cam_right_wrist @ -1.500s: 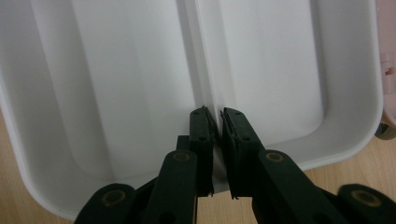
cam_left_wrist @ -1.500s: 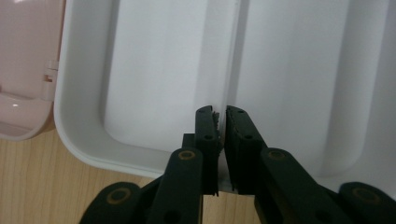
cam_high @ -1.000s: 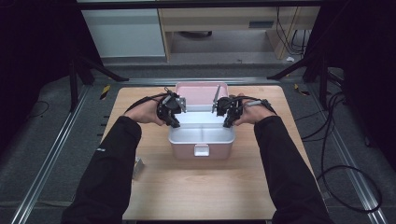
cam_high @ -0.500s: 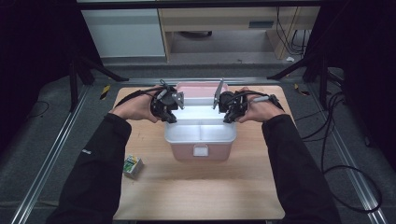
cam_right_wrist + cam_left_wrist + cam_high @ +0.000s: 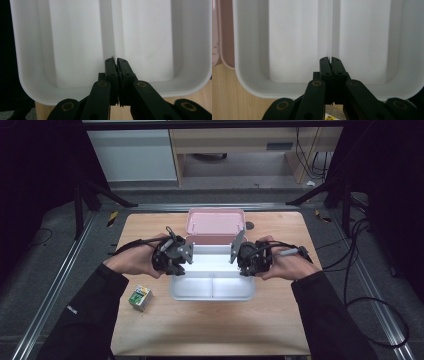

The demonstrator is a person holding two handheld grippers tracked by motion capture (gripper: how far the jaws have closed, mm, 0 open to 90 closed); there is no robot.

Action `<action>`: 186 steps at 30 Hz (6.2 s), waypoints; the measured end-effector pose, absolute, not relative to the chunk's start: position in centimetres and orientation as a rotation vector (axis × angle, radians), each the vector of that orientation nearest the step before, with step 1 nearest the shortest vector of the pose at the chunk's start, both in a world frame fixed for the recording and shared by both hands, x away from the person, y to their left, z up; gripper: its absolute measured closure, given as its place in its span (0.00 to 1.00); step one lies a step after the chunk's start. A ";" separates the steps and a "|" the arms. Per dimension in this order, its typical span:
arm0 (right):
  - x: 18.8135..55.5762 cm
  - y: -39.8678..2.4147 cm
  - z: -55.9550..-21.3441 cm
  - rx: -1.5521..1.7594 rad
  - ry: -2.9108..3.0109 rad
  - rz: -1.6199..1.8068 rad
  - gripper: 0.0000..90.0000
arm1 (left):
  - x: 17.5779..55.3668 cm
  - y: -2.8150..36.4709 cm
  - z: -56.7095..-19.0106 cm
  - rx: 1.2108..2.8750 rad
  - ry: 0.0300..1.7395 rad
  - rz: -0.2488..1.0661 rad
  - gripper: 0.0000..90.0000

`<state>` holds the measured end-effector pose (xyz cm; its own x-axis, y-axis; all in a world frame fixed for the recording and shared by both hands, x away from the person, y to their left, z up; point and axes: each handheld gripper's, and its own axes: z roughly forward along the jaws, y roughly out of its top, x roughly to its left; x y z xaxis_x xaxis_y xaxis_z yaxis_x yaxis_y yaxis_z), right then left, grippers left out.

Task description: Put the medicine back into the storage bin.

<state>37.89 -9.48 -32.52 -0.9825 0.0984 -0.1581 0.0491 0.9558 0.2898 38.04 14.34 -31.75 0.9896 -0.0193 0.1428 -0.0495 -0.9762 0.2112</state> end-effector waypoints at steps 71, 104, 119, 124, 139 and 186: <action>35.3 -17.3 -45.4 0.928 2.585 0.853 0.44 | 34.2 21.6 -42.1 2.504 0.774 0.406 0.41; 36.9 -21.9 -48.8 1.202 2.312 0.719 0.26 | 36.1 29.5 -45.9 2.360 1.286 0.382 0.29; 37.1 -22.1 -49.4 1.202 2.346 0.695 0.26 | 37.0 29.0 -47.9 2.469 1.380 0.258 0.42; 37.1 -21.9 -49.4 1.202 2.353 0.695 0.26 | 37.1 28.9 -48.0 2.499 1.381 0.255 0.48; 37.1 -22.0 -49.2 1.204 2.339 0.707 0.26 | 36.9 28.6 -43.8 2.419 1.257 0.319 0.50; 37.3 -22.4 -49.4 1.184 2.341 0.713 0.28 | 45.5 10.8 -35.0 2.452 0.684 0.310 0.50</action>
